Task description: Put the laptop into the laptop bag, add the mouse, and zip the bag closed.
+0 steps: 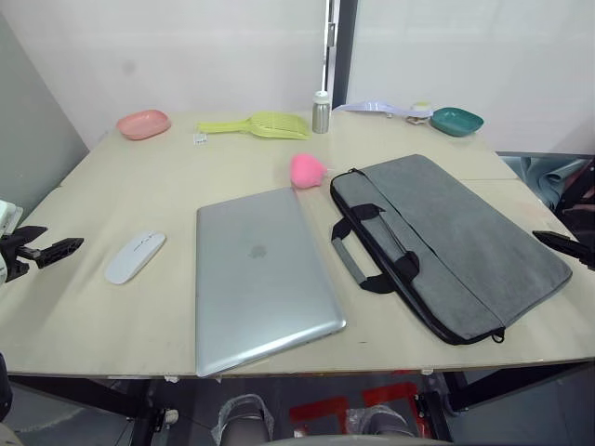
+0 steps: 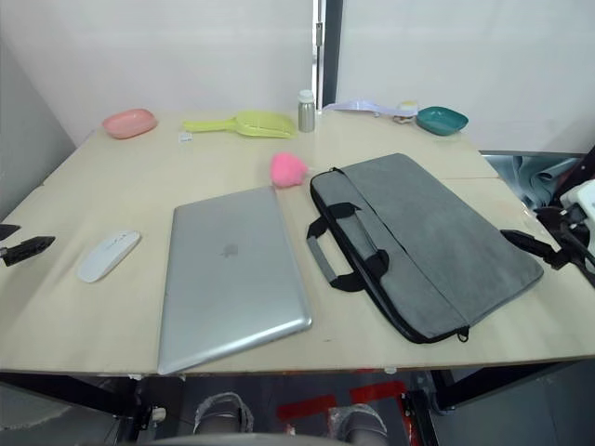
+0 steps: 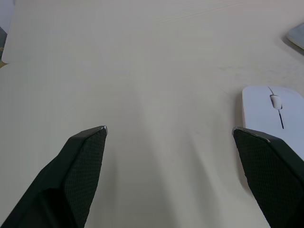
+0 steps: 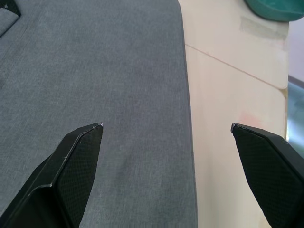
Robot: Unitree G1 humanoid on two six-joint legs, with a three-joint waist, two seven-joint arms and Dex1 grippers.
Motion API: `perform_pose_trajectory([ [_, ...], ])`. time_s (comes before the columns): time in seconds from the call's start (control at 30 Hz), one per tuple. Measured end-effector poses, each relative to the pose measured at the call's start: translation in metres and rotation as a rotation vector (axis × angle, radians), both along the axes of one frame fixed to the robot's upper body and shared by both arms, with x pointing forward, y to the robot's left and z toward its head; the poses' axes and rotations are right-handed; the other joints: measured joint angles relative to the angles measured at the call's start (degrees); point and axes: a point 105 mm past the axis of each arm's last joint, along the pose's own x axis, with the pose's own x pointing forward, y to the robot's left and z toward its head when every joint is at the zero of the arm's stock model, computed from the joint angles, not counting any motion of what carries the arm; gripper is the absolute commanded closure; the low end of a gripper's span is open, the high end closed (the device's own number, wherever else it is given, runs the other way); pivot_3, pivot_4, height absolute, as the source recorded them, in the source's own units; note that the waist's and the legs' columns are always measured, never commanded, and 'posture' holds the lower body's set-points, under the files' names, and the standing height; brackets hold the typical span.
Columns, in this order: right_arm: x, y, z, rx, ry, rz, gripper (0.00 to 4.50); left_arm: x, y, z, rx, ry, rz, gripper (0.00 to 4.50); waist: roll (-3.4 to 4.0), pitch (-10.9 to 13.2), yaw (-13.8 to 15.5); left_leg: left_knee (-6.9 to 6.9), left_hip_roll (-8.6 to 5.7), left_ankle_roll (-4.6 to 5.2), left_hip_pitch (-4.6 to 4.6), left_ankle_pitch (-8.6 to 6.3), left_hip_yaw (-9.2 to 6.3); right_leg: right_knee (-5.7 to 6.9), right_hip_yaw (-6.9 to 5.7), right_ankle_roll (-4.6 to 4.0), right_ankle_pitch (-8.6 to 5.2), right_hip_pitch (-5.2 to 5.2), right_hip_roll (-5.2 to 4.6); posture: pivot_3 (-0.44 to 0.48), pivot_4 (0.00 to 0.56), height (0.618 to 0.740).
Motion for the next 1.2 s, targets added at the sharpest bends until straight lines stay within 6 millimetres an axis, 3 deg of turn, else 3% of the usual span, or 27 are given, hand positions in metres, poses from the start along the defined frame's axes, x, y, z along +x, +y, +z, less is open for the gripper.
perform_pose_trajectory([
  [0.4,0.007,-0.005,0.007,-0.057,-0.06,-0.061,0.0,-0.002,-0.001,0.003,-0.171,0.064,0.032,0.05,0.0,0.0,0.0,-0.02,0.0,0.0,0.0,0.0,0.01,0.0,0.01,-0.01,0.0,-0.02,0.0,0.0,0.15,0.74],
  [0.6,0.015,0.027,0.017,-0.068,-0.051,0.041,0.0,-0.006,-0.01,0.017,-0.322,0.085,-0.019,0.05,0.01,0.0,-0.1,-0.06,0.01,-0.01,0.02,0.0,0.01,-0.01,0.02,-0.01,-0.01,-0.03,0.01,0.0,0.15,0.74],
  [0.67,0.019,0.05,0.018,-0.056,-0.04,0.099,0.0,-0.006,-0.021,0.022,-0.4,0.113,-0.072,0.05,0.01,0.0,0.0,-0.06,0.01,-0.01,0.01,0.0,0.01,0.0,0.02,-0.01,-0.01,-0.03,0.01,0.0,0.15,0.74],
  [0.87,0.025,0.114,0.012,-0.018,0.0,0.252,1.84,-0.008,-0.051,0.042,-0.584,0.155,-0.207,0.0,0.05,0.0,0.1,-0.18,0.0,-0.05,0.01,-0.01,0.02,-0.01,0.01,-0.14,-0.08,-0.08,0.01,0.0,0.15,0.74],
  [0.93,0.026,0.145,0.009,-0.013,0.004,0.329,2.54,-0.009,-0.063,0.041,-0.634,0.19,-0.248,0.0,0.06,0.0,0.0,-0.25,0.01,-0.09,-0.01,0.0,0.02,0.01,0.0,-0.16,-0.1,-0.17,0.03,0.0,0.15,0.74],
  [1.1,0.03,0.183,0.006,0.003,0.009,0.387,4.26,-0.013,-0.093,0.023,-0.744,0.277,-0.32,0.0,0.07,0.1,-0.1,-0.3,0.01,-0.13,-0.08,0.0,0.01,-0.01,-0.02,-0.2,-0.12,-0.23,0.04,0.0,0.15,0.74],
  [1.2,0.03,0.214,0.0,-0.027,0.017,0.447,4.43,-0.024,-0.113,0.005,-0.829,0.382,-0.331,0.0,0.07,0.0,-0.3,-0.35,0.01,-0.16,-0.1,0.0,0.01,-0.02,-0.03,-0.21,-0.14,-0.26,0.05,0.0,0.15,0.74],
])
